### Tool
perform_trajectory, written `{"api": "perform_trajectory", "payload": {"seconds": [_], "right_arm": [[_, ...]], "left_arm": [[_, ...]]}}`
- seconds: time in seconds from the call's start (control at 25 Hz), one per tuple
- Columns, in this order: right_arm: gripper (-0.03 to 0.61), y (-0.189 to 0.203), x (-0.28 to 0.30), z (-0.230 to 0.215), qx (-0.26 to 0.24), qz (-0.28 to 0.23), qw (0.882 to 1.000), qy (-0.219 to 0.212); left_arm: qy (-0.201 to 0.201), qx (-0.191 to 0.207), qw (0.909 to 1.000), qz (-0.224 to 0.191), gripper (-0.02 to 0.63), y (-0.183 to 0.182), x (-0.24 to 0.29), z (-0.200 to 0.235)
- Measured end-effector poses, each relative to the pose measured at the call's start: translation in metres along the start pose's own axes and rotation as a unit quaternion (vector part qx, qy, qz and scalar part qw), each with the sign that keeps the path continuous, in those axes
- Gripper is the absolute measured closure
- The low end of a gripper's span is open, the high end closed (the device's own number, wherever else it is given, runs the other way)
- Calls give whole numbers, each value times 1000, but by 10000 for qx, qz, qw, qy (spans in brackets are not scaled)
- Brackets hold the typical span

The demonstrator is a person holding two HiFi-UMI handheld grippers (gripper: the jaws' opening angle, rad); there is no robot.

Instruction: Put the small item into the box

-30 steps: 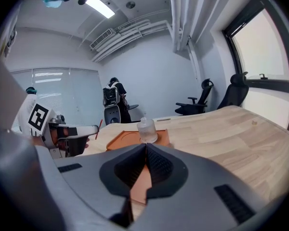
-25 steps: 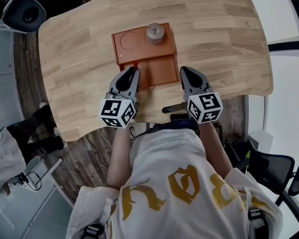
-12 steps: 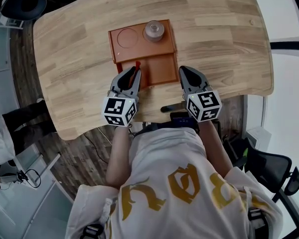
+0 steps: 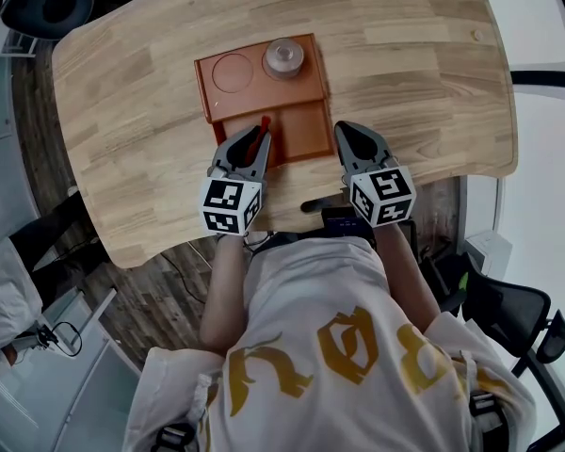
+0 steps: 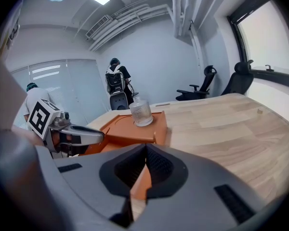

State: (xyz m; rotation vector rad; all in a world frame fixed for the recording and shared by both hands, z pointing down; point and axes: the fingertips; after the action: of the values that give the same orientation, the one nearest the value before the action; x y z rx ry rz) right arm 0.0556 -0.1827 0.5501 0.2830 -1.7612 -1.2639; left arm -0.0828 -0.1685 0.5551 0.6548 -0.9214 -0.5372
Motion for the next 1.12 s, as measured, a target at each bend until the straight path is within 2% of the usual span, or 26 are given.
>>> {"api": "perform_trajectory", "payload": {"seconds": [0.16,0.36,0.52,0.68,0.88,1.12], "right_arm": [[566,5,3,-8,3,72,10000,4],[566,8,5,-14,44,115,9999,48],[566,11,5,-18,91,163,9998,79],[566,9,6,-22,121,158,9997,115],[566,7,8,-28,135,159,9997,152],[566,5,7,-29,137,160,9996,188]], "left_arm": [[-48,-1,9996,280,555,6,14,0],[-174,155,9961,856,555,20,29,3],[-307,253,9882,1480,555,39,40,7],[-445,498,9798,1887,555,50,46,12],[-589,926,9705,2147,555,56,51,16],[-552,975,9695,2181,555,58,53,17]]}}
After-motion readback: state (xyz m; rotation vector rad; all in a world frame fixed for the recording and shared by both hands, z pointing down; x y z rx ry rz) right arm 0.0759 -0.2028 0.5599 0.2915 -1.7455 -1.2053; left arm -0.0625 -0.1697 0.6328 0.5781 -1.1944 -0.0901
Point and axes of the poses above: the fingertips, and each gripper's own axes: x forward along the fingers, z to its left, y out of its underside, and after that the axes turned 14 degrees about -x, right-handed
